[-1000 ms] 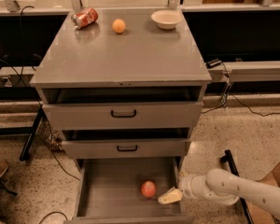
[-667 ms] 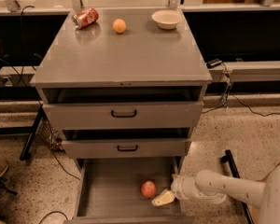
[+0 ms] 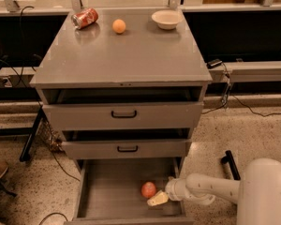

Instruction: Pick apple from bottom drawer and place on counter

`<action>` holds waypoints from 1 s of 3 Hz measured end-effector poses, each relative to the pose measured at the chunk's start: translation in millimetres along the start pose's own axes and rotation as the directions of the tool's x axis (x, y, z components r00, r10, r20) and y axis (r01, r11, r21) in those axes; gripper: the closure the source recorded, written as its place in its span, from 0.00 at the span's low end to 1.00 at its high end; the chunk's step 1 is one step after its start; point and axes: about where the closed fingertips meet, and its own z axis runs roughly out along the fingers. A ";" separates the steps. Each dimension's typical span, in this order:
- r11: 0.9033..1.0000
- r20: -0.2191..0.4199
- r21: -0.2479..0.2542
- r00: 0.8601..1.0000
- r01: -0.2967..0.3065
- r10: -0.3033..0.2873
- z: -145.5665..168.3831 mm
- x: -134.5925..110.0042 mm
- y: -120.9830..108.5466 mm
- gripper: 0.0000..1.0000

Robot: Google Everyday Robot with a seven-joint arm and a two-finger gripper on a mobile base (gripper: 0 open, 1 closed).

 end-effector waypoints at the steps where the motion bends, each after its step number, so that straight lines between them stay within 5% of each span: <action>1: 1.000 0.010 0.000 0.999 -0.031 0.031 23.2 2.5 -7.4 0.00; 3: 0.997 0.003 -0.030 0.998 -0.066 0.066 72.3 6.0 -6.8 0.00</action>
Offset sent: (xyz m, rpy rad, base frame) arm 0.0285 0.0330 -0.0666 0.0492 0.0523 -0.0470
